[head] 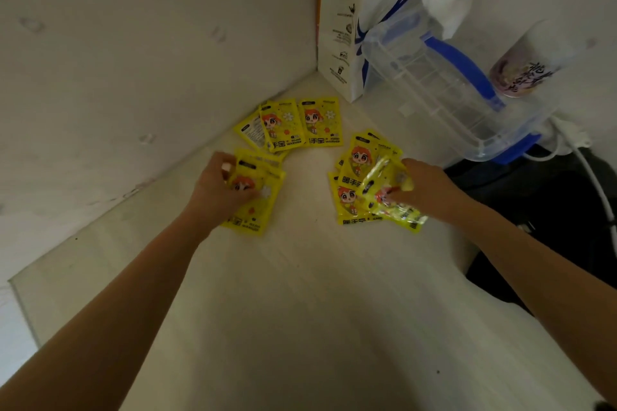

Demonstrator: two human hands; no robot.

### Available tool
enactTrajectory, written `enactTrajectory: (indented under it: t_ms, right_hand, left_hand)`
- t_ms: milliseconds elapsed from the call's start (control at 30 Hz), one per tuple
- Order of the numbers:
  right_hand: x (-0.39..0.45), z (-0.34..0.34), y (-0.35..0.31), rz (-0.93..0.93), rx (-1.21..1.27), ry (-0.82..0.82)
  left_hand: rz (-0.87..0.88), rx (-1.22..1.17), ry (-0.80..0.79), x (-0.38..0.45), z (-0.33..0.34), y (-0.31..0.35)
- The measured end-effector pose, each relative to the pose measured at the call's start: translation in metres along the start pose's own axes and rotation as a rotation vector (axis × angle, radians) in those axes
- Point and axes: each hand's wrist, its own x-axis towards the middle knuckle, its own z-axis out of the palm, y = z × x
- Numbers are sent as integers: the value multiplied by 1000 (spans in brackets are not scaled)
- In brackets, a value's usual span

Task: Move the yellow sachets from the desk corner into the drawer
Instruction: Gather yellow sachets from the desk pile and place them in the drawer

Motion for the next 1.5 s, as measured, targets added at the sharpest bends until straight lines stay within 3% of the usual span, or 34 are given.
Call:
enactTrajectory:
  t_ms: [100,167,233,367,667,900,1100,1333,1500]
  right_hand:
    - [12,3,-1,109,320,36]
    - [17,8,-4,207,586,32]
    - [26,16,-3,286,693,80]
    - [48,31,-3,379,531,157]
    - [62,35,-15,405,415,143]
    - [54,29,-16,429,505,124]
    - [34,30,-2,469,604,96]
    - [-10,42,17,336,820,94]
    - [-39,54,25,360,892,164]
  left_hand:
    - [-52,-213,62,23,6,23]
    - [-78,-265,105,42,10,35]
    - [-98,-272,95,60,14,44]
    - [-165,-265,14,84,28,59]
    - [-124,-96,125,107,51,55]
    - [-105,-69,148,99,62,59]
    - [-121,-206,172,80,63,50]
    - [-187,-384,166,33,57,26]
    - [-279,-478,121,-12,59,-2]
